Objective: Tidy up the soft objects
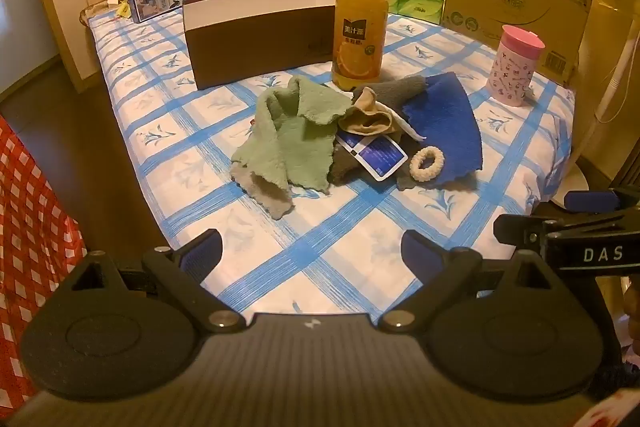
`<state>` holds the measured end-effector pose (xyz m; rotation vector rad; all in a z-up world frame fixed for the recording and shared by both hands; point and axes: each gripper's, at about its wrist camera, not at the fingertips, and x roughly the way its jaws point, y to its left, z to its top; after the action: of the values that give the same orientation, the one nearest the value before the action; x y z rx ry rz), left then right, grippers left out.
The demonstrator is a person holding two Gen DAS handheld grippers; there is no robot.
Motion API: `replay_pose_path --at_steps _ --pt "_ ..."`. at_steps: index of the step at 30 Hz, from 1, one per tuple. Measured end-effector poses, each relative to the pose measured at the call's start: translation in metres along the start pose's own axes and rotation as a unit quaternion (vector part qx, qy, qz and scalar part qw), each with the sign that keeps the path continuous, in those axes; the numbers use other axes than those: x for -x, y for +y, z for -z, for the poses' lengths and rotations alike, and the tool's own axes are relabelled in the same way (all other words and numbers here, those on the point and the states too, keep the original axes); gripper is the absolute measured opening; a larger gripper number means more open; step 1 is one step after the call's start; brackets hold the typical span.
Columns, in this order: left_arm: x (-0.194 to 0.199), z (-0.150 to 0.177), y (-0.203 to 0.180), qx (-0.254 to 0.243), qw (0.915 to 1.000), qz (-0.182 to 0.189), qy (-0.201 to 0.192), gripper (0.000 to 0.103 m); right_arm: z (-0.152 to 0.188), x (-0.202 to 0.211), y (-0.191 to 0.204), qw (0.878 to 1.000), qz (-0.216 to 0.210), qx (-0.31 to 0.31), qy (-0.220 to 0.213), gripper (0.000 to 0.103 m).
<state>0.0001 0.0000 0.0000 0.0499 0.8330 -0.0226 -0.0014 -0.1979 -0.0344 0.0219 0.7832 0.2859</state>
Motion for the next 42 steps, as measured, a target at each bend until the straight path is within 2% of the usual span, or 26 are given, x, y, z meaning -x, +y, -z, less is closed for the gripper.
replay_pose_path --at_steps 42 --pt "0.0000 -0.0001 0.0003 0.003 1.0000 0.004 0.002 0.095 0.0004 0.0001 0.0018 1.000 -0.001 0.002 -0.001 0.102"
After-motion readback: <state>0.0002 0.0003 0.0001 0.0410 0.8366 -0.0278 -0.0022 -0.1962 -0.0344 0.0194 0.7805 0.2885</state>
